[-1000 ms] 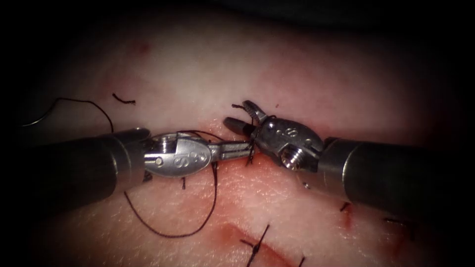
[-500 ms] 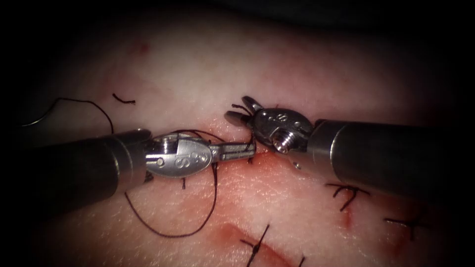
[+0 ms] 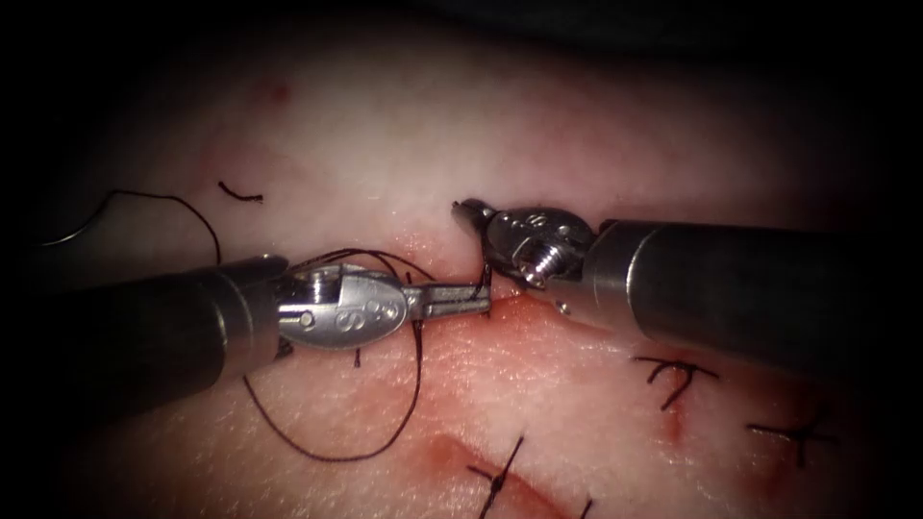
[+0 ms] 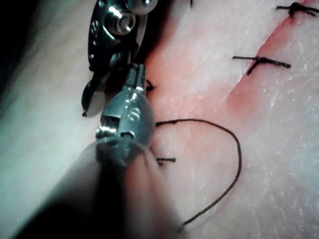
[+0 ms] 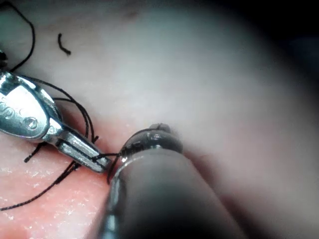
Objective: Wound Closure
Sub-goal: Grasp the suture tail using the right tool, then tie the knot by pulling the left tool up and the right tool down.
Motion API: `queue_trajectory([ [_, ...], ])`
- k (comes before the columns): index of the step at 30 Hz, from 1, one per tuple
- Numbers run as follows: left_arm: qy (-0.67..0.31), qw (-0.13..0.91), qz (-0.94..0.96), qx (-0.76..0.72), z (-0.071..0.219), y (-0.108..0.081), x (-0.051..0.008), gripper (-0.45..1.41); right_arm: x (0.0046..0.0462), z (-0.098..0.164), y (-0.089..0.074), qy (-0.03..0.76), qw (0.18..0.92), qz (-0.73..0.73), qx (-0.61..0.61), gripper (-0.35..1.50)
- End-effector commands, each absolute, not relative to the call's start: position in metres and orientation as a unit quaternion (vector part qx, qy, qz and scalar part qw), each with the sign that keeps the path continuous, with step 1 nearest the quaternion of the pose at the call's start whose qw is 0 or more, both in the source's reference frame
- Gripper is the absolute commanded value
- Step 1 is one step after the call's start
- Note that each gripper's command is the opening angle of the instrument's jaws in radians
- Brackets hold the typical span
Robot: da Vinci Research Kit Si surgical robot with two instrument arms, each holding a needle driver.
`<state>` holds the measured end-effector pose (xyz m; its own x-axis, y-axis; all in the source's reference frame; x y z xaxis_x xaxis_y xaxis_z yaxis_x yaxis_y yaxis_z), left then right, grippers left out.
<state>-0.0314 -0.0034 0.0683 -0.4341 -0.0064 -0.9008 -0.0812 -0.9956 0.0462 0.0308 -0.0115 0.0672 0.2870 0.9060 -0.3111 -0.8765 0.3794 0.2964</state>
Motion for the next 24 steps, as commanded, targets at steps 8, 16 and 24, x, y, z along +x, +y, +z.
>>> queue_trajectory([
  [8, 0.040, 0.029, 0.848, -0.527, 0.069, -0.002, -0.0310, -0.45, 0.0312, 0.065, -0.011, 0.254, 0.773, 0.582, 0.014, -0.35],
  [16, 0.034, 0.044, 0.855, -0.516, 0.069, -0.001, -0.0293, -0.45, 0.0301, 0.060, -0.013, 0.316, 0.757, 0.572, -0.001, -0.35],
  [24, 0.019, 0.065, 0.860, -0.506, 0.070, 0.004, -0.0268, -0.45, 0.0273, 0.057, -0.015, 0.365, 0.742, 0.561, -0.030, -0.35],
])
